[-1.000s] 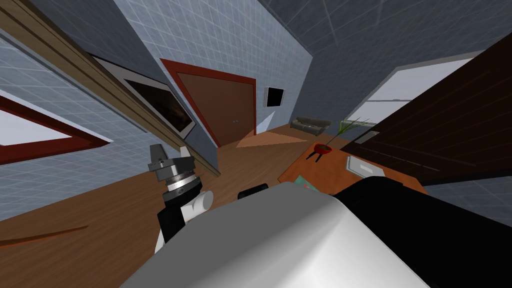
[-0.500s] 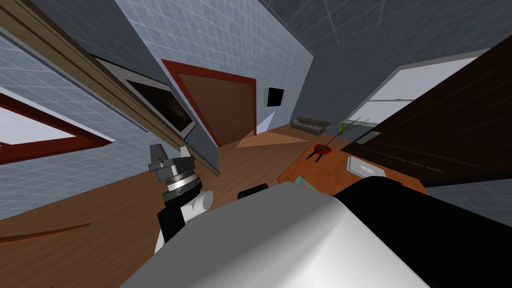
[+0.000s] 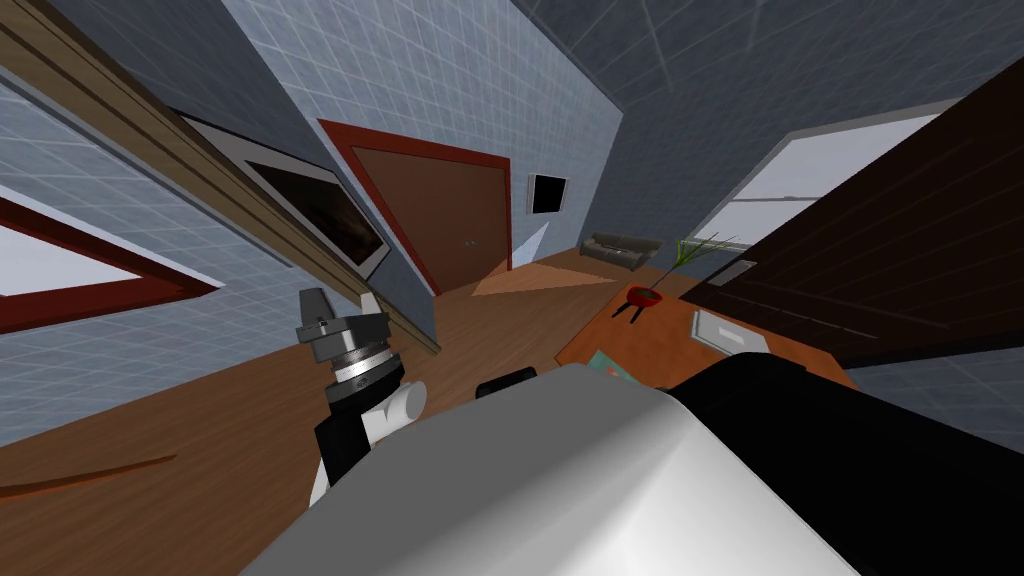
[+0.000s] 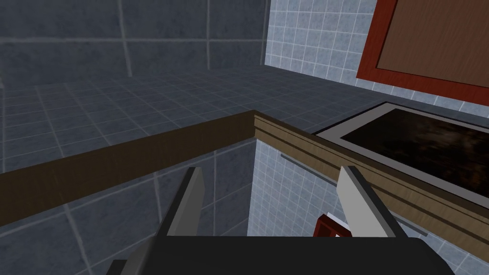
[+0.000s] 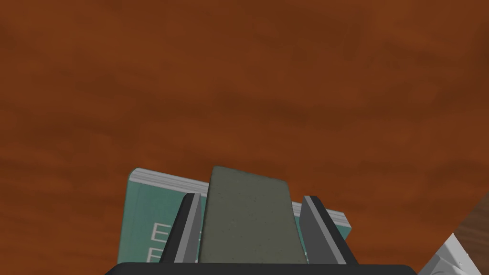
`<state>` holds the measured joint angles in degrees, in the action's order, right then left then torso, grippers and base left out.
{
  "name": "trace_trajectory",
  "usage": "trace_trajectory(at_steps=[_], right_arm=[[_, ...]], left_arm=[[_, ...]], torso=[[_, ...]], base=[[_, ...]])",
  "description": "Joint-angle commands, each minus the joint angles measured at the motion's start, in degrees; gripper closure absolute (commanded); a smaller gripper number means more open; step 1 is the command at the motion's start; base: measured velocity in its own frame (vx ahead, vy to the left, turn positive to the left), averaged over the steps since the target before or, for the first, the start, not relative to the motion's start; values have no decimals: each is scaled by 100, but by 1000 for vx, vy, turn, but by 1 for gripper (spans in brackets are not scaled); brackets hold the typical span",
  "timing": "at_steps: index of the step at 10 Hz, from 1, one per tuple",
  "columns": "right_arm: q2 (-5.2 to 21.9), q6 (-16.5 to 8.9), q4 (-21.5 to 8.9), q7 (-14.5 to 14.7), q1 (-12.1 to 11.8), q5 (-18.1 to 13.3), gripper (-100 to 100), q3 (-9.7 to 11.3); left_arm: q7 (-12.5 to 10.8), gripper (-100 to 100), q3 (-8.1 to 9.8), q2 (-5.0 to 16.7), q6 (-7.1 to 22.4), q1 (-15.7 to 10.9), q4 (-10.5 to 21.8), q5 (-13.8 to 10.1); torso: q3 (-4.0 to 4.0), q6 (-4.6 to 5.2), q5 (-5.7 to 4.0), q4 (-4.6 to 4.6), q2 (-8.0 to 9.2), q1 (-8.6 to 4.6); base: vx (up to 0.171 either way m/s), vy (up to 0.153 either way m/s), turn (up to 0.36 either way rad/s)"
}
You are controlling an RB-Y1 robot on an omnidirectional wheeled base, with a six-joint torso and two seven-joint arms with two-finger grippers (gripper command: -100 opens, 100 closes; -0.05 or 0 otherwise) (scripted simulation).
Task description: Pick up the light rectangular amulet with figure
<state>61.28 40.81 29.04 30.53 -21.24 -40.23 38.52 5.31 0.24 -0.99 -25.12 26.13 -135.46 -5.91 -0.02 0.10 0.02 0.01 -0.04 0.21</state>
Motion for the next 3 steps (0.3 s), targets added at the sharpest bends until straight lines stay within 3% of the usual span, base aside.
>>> trace_trajectory(at_steps=[1,2,3], right_arm=[[164,34,155,-49,-83,21,100,-12],[93,25,79,-24,-43,12,100,-6],[105,34,86,-30,-47,13,0,-7]], left_arm=[[0,0,0,0,0,0,0,0],[0,0,0,0,0,0,0,0],[0,0,0,0,0,0,0,0]], torso=[[0,0,0,0,0,0],[1,-3,2,0,1,-1],[2,-3,-2,1,3,-10]], base=[[11,47,-25],[3,19,-6],[0,0,0]])
